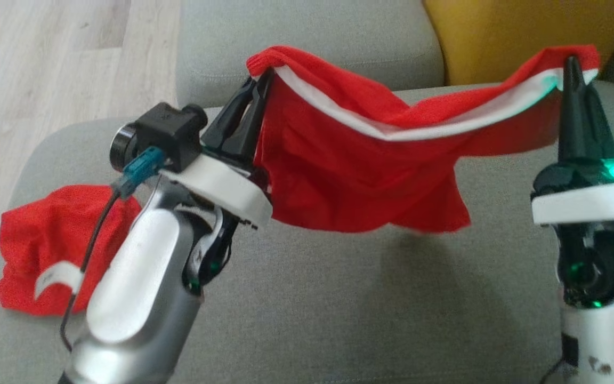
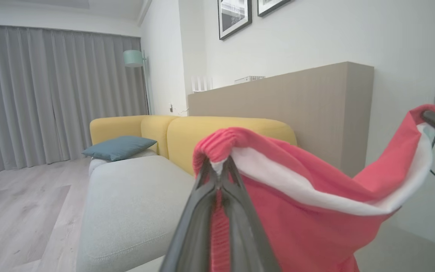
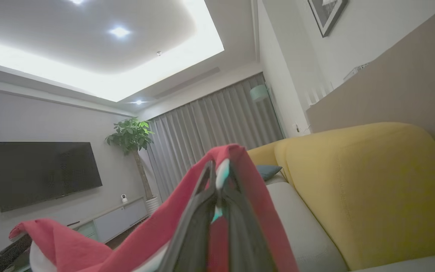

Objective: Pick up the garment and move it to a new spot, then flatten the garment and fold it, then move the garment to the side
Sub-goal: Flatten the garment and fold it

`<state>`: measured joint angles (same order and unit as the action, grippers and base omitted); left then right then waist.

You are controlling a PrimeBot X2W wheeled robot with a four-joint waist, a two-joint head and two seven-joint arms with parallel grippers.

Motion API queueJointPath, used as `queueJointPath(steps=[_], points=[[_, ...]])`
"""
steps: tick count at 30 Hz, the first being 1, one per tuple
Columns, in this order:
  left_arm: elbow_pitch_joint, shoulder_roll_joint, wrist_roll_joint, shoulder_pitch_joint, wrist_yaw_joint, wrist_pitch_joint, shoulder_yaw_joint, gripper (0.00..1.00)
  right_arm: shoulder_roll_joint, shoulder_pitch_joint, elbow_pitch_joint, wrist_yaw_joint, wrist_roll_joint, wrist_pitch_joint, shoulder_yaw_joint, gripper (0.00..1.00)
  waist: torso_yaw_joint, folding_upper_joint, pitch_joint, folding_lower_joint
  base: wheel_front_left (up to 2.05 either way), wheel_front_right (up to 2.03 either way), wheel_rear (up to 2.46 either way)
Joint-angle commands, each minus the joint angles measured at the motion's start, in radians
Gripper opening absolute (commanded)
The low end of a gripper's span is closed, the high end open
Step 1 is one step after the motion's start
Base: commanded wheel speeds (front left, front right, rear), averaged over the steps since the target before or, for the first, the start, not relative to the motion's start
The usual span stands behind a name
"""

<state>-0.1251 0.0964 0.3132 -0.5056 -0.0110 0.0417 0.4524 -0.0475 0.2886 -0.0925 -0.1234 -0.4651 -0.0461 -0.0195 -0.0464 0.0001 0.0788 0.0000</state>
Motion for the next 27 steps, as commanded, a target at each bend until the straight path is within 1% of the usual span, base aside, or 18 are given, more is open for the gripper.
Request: queueJointPath(steps=[1, 3, 6, 8, 11, 14, 17, 18, 19, 21, 23, 26, 27], points=[[0.074, 0.025, 0.013, -0.006, 0.011, -0.021, -0.043, 0.0, -0.003, -0.003, -0.072, -0.007, 0.003, -0.015, 0.017, 0.0, -0.001, -0.0001, 0.009, 0.0, 0.0, 0.0, 0.0], [0.134, 0.029, 0.031, 0.039, 0.026, -0.048, -0.049, 0.0, -0.003, -0.048, -0.114, -0.007, -0.01, -0.024, -0.006, 0.0, -0.003, -0.0001, 0.015, 0.0, 0.0, 0.0, 0.0], [0.224, 0.036, 0.05, 0.102, 0.053, -0.077, -0.06, 0.0, -0.003, -0.104, -0.177, -0.007, 0.002, -0.032, -0.037, 0.0, -0.011, -0.0001, 0.02, 0.0, 0.0, 0.0, 0.0], [0.275, 0.04, 0.058, 0.127, 0.064, -0.095, -0.061, 0.0, -0.003, -0.127, -0.208, -0.007, -0.01, -0.046, -0.048, 0.0, -0.016, -0.0001, 0.018, 0.0, 0.0, 0.0, 0.0], [0.314, 0.05, 0.062, 0.123, 0.056, -0.126, -0.049, 0.0, -0.003, -0.125, -0.222, -0.007, -0.007, -0.092, -0.061, 0.0, -0.024, -0.0001, 0.005, 0.0, 0.0, 0.0, 0.0], [0.307, 0.059, 0.06, 0.07, 0.038, -0.156, -0.042, 0.0, -0.003, -0.071, -0.19, -0.007, 0.022, -0.155, -0.074, 0.0, -0.034, -0.0001, -0.026, 0.0, 0.0, 0.0, 0.0], [0.254, 0.07, 0.057, -0.023, 0.01, -0.187, -0.042, 0.0, -0.003, 0.036, -0.115, -0.007, 0.034, -0.209, -0.071, 0.0, -0.049, -0.0001, -0.08, 0.0, 0.0, 0.0, 0.0], [0.233, 0.079, 0.051, -0.062, -0.001, -0.2, -0.043, 0.0, -0.003, 0.087, -0.085, -0.007, 0.064, -0.225, -0.064, 0.0, -0.059, -0.0001, -0.11, 0.0, 0.0, 0.0, 0.0], [0.218, 0.096, 0.036, -0.11, -0.011, -0.214, -0.047, 0.0, -0.003, 0.151, -0.061, -0.007, 0.118, -0.238, -0.044, 0.0, -0.072, -0.0001, -0.156, 0.0, 0.0, 0.0, 0.0], [0.184, 0.114, 0.024, -0.219, -0.033, -0.227, -0.064, 0.0, -0.003, 0.289, 0.025, -0.007, 0.144, -0.251, -0.028, 0.0, -0.087, -0.0001, -0.242, 0.0, 0.0, 0.0, 0.0], [0.116, 0.109, 0.047, -0.331, -0.052, -0.237, -0.088, 0.0, -0.003, 0.437, 0.122, -0.007, 0.187, -0.245, -0.014, 0.0, -0.09, -0.0001, -0.317, 0.0, 0.0, 0.0, 0.0], [-0.015, 0.128, 0.035, -0.52, -0.075, -0.225, -0.111, 0.0, -0.003, 0.666, 0.283, -0.007, 0.188, -0.215, 0.005, 0.0, -0.098, -0.0001, -0.421, 0.0, 0.0, 0.0, 0.0], [-0.015, 0.128, 0.035, -0.52, -0.075, -0.225, -0.111, 0.0, -0.003, 0.666, 0.283, -0.007, 0.188, -0.215, 0.005, 0.0, -0.098, -0.0001, -0.421, 0.0, 0.0, 0.0, 0.0]])
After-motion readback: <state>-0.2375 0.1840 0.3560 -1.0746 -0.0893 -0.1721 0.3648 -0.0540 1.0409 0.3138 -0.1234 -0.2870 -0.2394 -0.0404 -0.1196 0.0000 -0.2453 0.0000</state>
